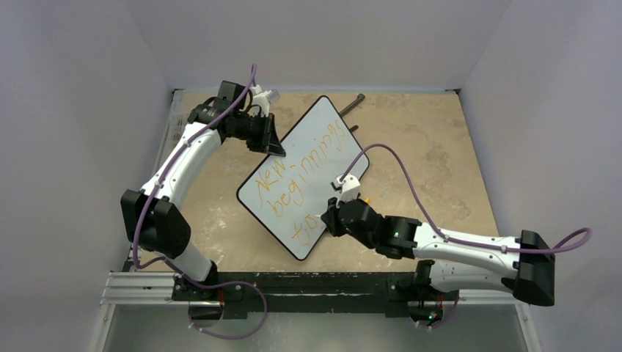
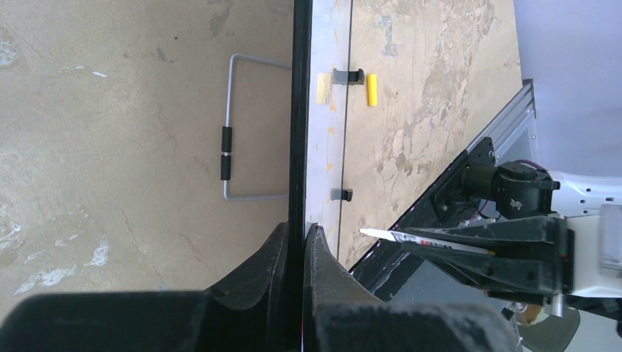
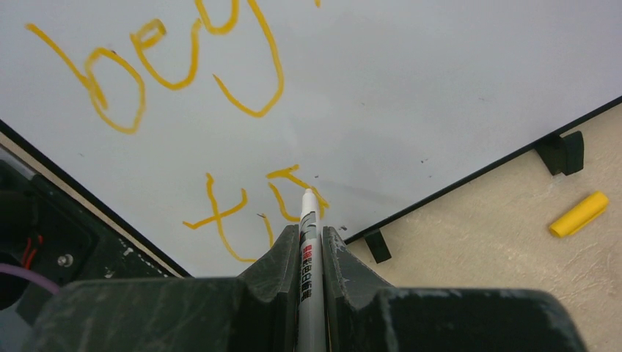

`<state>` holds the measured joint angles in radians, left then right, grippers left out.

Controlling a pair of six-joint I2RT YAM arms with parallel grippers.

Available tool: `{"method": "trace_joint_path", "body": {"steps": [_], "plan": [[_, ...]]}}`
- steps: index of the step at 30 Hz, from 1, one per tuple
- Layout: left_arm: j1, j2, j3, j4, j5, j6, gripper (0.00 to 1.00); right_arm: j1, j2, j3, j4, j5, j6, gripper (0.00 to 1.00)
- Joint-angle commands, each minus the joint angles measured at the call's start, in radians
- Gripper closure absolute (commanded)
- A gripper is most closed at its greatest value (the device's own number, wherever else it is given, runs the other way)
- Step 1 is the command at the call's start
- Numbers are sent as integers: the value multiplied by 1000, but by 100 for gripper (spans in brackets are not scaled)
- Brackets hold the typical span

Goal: Write a sentence on the whiteboard

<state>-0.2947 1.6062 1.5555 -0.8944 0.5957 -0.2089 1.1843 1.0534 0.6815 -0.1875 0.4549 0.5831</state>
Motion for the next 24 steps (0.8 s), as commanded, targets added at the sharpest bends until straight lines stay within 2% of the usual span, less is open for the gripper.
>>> {"method": "trace_joint_path", "body": {"steps": [1,6,16,24], "plan": [[16,13,7,-11,-179,31,100,-8,-16,43,22,52,-27,100],[16,13,6,-14,-180,32,100,-58,51,36,50,47,-44,100],[16,15,7,-16,-188,35,100,-138,70,12,102,-2,-73,100],[16,14,7,-16,-189,36,100,-152,114,25,128,-25,-94,100]]}}
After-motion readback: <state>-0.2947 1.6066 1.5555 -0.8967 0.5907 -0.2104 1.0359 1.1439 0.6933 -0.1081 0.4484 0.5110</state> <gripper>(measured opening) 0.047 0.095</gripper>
